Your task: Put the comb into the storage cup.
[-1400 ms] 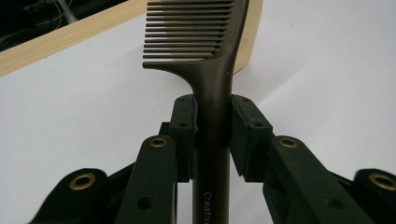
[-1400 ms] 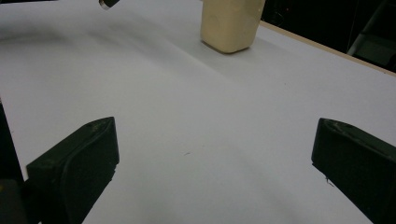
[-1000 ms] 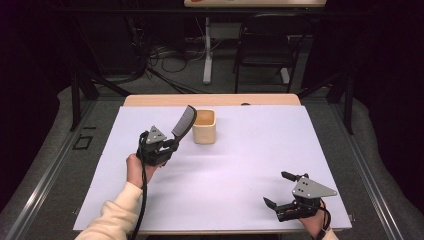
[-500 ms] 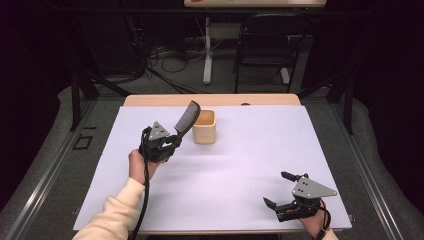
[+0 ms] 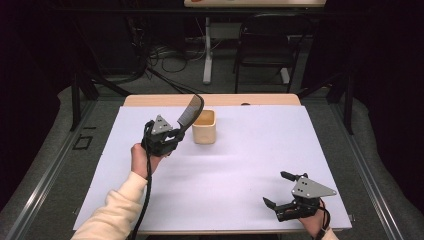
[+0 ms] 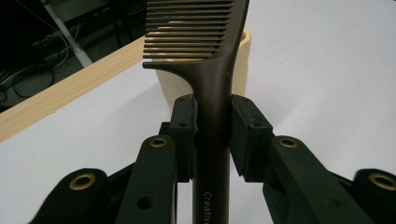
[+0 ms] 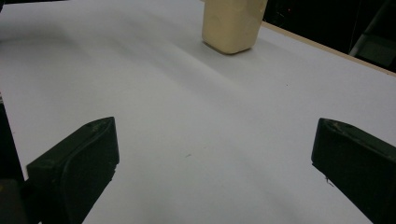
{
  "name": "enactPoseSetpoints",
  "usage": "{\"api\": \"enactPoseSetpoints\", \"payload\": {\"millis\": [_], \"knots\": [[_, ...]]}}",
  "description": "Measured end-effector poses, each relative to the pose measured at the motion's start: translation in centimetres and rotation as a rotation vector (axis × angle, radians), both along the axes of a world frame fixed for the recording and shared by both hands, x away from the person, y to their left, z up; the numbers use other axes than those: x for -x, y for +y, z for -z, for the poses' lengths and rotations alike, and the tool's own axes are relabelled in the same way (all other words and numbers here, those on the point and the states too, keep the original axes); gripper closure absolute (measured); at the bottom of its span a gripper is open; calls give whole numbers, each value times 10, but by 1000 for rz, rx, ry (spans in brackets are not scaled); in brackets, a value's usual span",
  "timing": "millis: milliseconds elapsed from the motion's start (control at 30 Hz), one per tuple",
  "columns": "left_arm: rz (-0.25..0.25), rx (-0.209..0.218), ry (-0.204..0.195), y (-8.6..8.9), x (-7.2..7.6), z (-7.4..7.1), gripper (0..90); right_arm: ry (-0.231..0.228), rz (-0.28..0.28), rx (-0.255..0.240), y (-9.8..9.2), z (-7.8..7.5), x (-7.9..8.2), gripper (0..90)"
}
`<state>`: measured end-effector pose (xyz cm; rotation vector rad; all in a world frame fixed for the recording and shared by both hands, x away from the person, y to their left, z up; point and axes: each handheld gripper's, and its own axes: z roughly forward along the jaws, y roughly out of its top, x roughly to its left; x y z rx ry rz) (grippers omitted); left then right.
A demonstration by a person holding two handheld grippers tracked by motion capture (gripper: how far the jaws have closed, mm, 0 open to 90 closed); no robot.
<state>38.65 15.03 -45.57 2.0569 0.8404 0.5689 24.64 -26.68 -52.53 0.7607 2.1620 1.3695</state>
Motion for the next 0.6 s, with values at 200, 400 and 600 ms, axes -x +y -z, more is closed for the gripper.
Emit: {"api": "enactPoseSetpoints", "payload": {"millis": [200,400,600], "knots": [[0,2,-7,-2,-5,-6,723,3,1,-3,-1,0,0,3],[4,-5,-21,-6,-10,-12,723,4,-7,2,1,0,0,3],[6,3,-31,-10,-13,-17,723,2,-3,0,0,0,0,3]]}}
